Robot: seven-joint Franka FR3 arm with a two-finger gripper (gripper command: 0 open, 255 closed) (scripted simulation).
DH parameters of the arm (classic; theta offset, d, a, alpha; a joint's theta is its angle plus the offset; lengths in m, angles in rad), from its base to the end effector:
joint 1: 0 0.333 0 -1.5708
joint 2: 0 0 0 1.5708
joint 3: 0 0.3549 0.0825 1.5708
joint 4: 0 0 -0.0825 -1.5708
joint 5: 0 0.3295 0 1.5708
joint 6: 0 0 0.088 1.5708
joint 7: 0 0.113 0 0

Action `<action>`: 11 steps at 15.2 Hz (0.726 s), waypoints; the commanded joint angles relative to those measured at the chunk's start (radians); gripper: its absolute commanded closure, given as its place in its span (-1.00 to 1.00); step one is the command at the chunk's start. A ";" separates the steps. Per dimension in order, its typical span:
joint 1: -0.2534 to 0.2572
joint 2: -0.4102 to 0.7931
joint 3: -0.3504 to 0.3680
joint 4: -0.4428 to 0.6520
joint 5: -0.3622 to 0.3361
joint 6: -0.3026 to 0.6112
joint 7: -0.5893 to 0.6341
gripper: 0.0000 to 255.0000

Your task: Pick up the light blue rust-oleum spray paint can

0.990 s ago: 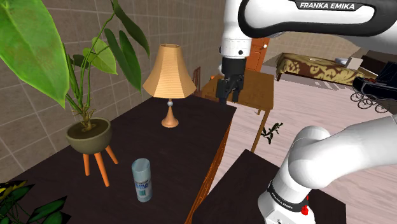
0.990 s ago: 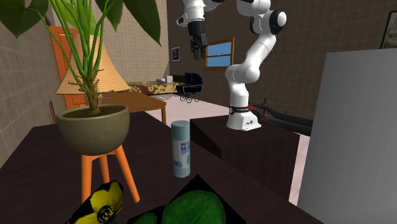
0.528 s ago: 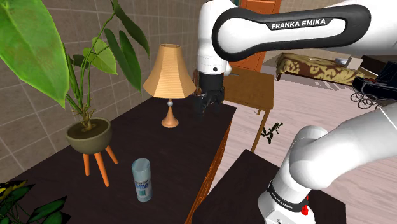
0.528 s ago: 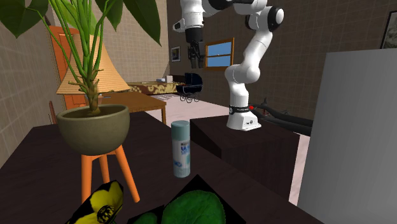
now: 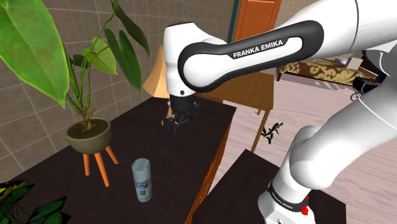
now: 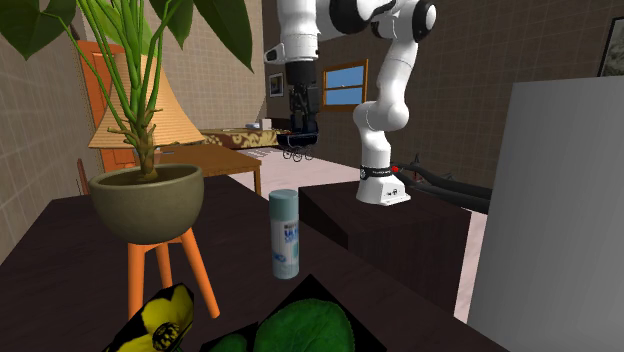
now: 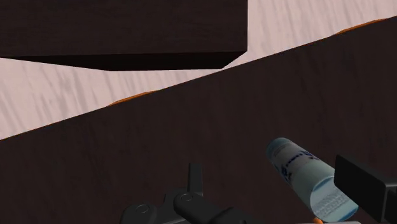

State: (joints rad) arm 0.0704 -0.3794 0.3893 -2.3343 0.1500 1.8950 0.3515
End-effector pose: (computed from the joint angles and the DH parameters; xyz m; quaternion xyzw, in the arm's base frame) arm 0.3178 0.1893 0.5160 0.9991 0.0116 -0.0375 0.0160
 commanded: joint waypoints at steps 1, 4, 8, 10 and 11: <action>-0.003 0.075 0.037 0.020 -0.023 0.059 0.044 -1.00; -0.004 0.189 0.090 0.070 -0.077 0.122 0.124 -1.00; 0.004 0.356 0.144 0.157 -0.184 0.184 0.246 -1.00; 0.018 0.445 0.159 0.210 -0.249 0.204 0.310 -1.00; 0.029 0.489 0.162 0.239 -0.283 0.211 0.342 -1.00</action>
State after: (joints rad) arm 0.0906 0.0619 0.5449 -2.1297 -0.0967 2.1007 0.6571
